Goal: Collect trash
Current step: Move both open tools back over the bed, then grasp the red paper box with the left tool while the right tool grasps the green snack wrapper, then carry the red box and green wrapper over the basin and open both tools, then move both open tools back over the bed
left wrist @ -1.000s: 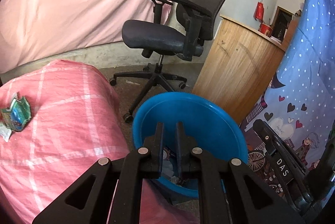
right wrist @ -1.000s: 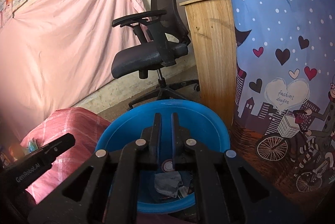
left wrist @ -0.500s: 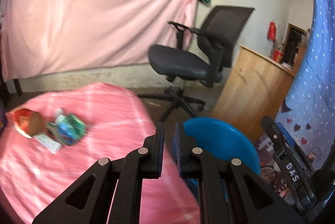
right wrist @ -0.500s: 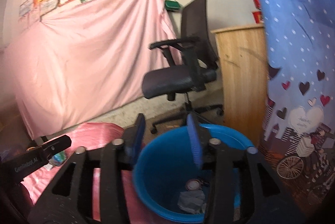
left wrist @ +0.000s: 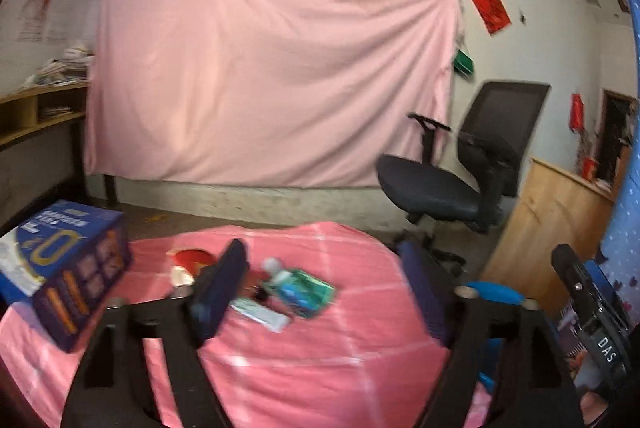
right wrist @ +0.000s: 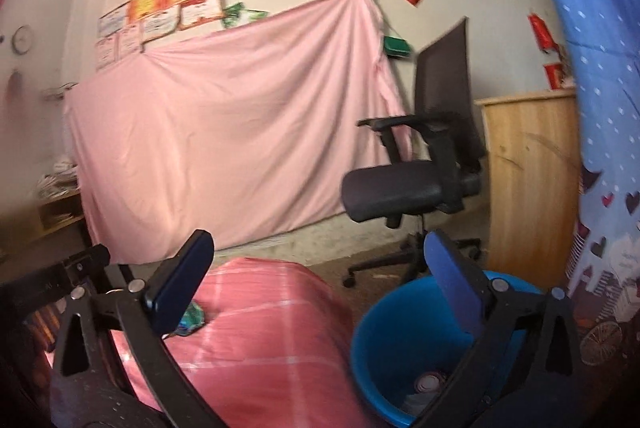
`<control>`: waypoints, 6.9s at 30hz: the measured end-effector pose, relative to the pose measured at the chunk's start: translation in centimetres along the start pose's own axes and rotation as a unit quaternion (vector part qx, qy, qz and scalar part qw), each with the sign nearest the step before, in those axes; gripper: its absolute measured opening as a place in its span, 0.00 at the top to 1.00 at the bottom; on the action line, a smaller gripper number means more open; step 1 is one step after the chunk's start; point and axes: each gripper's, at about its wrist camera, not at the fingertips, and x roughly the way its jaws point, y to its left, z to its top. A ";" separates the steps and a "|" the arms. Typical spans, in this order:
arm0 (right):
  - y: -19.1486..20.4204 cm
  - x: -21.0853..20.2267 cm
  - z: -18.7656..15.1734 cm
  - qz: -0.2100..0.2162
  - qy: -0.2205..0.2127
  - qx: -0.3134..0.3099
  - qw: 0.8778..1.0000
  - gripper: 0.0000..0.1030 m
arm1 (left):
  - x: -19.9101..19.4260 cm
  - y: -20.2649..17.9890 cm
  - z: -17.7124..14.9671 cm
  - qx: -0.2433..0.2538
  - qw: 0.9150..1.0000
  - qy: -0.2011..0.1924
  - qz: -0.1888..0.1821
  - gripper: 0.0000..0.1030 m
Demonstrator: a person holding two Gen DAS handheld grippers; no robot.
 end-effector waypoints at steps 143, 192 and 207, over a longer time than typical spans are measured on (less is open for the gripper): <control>-15.5 1.4 -2.0 -0.159 0.170 0.036 0.972 0.86 | 8.7 -22.0 -7.5 0.164 0.938 0.199 -0.231 0.92; -5.3 1.7 0.4 -0.076 0.075 -0.017 0.994 0.00 | 3.1 -5.1 -0.4 0.034 0.995 0.072 -0.054 0.14; 1.7 0.5 1.0 0.030 -0.008 -0.037 0.999 0.00 | -0.9 3.2 -0.2 -0.024 0.999 -0.004 0.032 0.02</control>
